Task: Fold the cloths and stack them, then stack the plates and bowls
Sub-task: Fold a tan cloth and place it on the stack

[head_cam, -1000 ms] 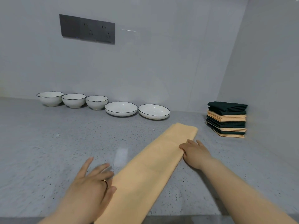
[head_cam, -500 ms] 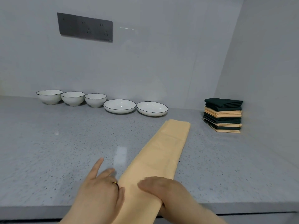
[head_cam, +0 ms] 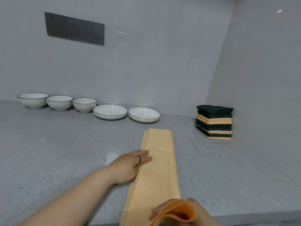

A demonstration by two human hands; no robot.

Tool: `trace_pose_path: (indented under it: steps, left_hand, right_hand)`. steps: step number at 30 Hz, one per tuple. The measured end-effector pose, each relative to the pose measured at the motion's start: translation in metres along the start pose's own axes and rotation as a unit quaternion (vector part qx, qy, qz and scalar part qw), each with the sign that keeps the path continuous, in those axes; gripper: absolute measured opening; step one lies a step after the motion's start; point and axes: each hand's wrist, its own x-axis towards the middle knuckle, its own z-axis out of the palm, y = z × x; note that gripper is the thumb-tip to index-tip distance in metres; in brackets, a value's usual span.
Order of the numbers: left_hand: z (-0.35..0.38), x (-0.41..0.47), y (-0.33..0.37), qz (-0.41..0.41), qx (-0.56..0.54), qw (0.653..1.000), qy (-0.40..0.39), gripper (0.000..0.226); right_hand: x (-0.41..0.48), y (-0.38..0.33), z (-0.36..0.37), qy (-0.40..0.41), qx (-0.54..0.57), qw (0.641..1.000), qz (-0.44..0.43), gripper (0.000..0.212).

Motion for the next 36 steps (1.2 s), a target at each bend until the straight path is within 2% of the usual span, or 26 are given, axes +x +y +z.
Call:
trace_pose_path:
  steps: [1, 2, 4, 5, 7, 8, 12, 14, 16, 22, 23, 25, 27, 32, 35, 36]
  left_hand:
    - [0.005, 0.003, -0.002, -0.001, 0.009, 1.0, -0.023, 0.054]
    - [0.009, 0.005, -0.004, 0.004, 0.02, 0.999, -0.04, 0.053]
    - [0.019, 0.009, -0.011, 0.024, 0.035, 0.998, -0.052, 0.046]
    - [0.019, 0.008, -0.012, 0.032, 0.026, 0.998, -0.044, 0.04]
    - [0.015, 0.004, -0.013, 0.013, -0.028, 0.999, -0.04, 0.033]
    - [0.014, 0.003, -0.013, -0.001, -0.054, 0.998, -0.044, 0.031]
    - [0.014, -0.001, -0.013, -0.062, -0.137, 0.988, -0.043, 0.023]
    - [0.013, 0.001, -0.014, -0.082, -0.207, 0.972, -0.071, 0.017]
    - [0.007, 0.002, -0.013, -0.103, -0.26, 0.956, -0.089, 0.031]
    - [-0.001, 0.001, -0.006, -0.121, -0.32, 0.938, -0.061, 0.031]
    - [0.0, 0.001, -0.005, -0.125, -0.319, 0.938, -0.043, 0.035]
    - [0.004, 0.003, -0.006, -0.134, -0.287, 0.949, 0.001, 0.055]
    - [0.006, 0.006, -0.008, -0.148, -0.251, 0.956, 0.034, 0.059]
    - [0.004, 0.013, -0.002, -0.175, -0.161, 0.971, 0.027, 0.052]
    - [0.003, 0.013, 0.0, -0.183, -0.1, 0.977, 0.037, 0.045]
    - [0.003, 0.012, 0.001, -0.188, -0.086, 0.978, 0.038, 0.042]
  right_hand:
    - [-0.003, -0.004, -0.003, -0.001, 0.009, 1.0, 0.017, 0.017]
    - [-0.004, -0.014, -0.007, 0.023, 0.001, 1.0, 0.017, 0.03]
    - [-0.001, -0.026, -0.02, 0.085, 0.059, 0.994, 0.03, 0.06]
    - [0.0, -0.033, -0.027, 0.111, 0.071, 0.991, 0.025, 0.057]
    - [0.011, -0.035, -0.043, 0.146, 0.091, 0.985, 0.009, 0.019]
    - [0.021, -0.034, -0.05, 0.166, 0.111, 0.98, 0.025, 0.007]
    - [0.07, -0.043, -0.075, 0.2, 0.158, 0.965, 0.054, 0.012]
    - [0.097, -0.049, -0.087, 0.185, 0.196, 0.96, 0.073, 0.013]
    - [0.125, -0.043, -0.096, 0.158, 0.197, 0.963, 0.094, 0.01]
    - [0.181, -0.013, -0.092, 0.094, 0.214, 0.957, 0.172, 0.017]
    - [0.186, -0.006, -0.091, 0.092, 0.224, 0.953, 0.183, 0.018]
    - [0.195, 0.005, -0.088, 0.081, 0.24, 0.946, 0.201, 0.018]
    - [0.2, 0.015, -0.082, 0.071, 0.245, 0.942, 0.218, 0.019]
    - [0.207, 0.028, -0.074, 0.081, 0.224, 0.94, 0.245, 0.019]
    - [0.214, 0.028, -0.069, 0.108, 0.16, 0.949, 0.249, 0.009]
    - [0.216, 0.028, -0.066, 0.121, 0.131, 0.953, 0.244, 0.013]
